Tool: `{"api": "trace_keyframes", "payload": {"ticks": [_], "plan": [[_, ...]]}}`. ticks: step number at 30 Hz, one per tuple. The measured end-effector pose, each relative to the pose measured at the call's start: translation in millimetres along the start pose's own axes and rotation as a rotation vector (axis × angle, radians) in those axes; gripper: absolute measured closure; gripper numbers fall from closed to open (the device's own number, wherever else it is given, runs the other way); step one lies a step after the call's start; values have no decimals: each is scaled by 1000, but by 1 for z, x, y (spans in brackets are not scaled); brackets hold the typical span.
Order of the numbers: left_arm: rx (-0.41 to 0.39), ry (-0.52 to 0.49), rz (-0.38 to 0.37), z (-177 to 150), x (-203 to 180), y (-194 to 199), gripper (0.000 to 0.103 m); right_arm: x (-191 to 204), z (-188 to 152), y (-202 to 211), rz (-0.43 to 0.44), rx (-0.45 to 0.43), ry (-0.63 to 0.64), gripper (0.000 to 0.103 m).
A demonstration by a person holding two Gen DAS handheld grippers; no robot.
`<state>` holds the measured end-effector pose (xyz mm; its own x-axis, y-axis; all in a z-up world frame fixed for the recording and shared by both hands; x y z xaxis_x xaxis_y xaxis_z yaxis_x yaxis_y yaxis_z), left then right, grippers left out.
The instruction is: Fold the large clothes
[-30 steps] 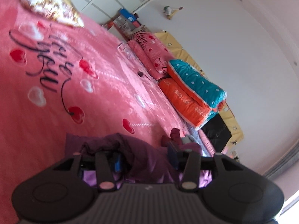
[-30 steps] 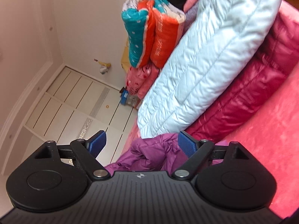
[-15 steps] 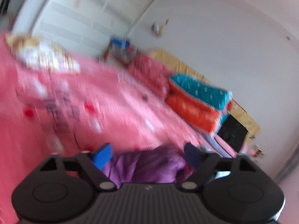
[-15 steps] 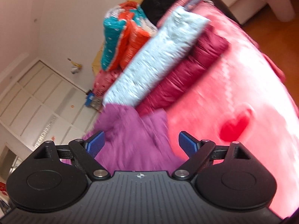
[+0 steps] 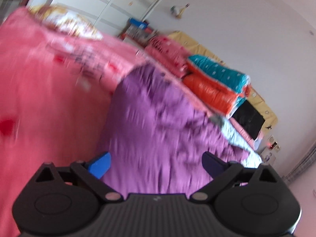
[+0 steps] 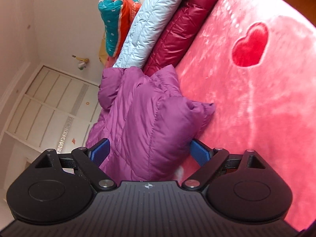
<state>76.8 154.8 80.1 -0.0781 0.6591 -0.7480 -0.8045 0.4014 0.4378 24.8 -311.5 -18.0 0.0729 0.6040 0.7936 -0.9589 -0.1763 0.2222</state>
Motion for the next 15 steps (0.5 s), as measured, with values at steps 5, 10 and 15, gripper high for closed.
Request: {"api": "trace_keyframes", "payload": {"ticks": [5,10,15], "plan": [[-26,81,-8,-26,9,3,5,-8,-2,1,32,12,-35,0],[-47,145,28,-38,12,9,4,-9,-13,15,42,37,-102,0],[22,201,17,-57,18,-6,4,-5,-22,21,63,69,-133,0]]}}
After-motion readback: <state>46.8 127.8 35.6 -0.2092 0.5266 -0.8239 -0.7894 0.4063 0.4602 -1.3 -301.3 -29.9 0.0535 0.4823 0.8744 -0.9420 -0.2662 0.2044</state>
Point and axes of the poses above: each gripper's, at about its wrist camera, not at the fingertips, and y roughly against the way its jaws point, x to its left, z to its top, the point moved 3 cm from there along -y, roughly the way its jaws point, and after that the axes turned 13 degrees about y, right-handed, at the moved point
